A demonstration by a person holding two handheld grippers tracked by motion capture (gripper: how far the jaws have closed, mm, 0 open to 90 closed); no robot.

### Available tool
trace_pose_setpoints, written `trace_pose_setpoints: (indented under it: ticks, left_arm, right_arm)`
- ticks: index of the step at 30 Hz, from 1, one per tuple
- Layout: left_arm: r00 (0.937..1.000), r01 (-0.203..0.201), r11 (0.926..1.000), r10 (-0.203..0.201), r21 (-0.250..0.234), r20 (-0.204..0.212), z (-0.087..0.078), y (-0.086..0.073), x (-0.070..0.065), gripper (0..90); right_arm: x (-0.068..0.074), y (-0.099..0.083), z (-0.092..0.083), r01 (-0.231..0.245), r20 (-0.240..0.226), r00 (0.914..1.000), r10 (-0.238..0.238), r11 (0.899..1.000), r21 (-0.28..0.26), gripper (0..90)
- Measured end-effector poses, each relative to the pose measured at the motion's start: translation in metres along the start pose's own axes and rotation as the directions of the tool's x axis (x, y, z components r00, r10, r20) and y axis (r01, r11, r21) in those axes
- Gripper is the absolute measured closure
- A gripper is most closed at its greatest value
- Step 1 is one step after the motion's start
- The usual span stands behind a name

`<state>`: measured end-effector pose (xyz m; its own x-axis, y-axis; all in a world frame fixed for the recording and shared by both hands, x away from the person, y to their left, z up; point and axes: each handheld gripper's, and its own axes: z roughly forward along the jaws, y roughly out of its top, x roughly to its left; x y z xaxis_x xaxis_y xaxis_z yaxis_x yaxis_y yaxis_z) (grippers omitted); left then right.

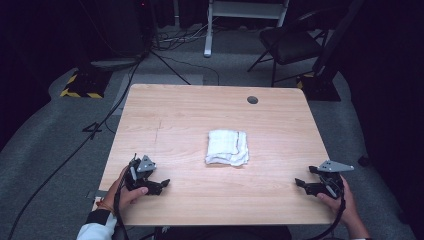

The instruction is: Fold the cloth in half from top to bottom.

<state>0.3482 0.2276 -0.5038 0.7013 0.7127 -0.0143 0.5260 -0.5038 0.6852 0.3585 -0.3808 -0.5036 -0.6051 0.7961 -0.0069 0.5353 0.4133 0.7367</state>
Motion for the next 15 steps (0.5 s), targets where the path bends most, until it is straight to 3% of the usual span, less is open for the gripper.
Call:
trace_pose_setpoints:
  ticks: [15]
  left_arm:
    - [1.0000, -0.004, 1.0000, 0.004, 0.003, 0.005, 0.0004, 0.0004, 0.0011, 12.7]
  right_arm:
    - [-0.0002, 0.0003, 0.0002, 0.002, -0.002, 1.0000, -0.002, 1.000, 0.000, 17.0]
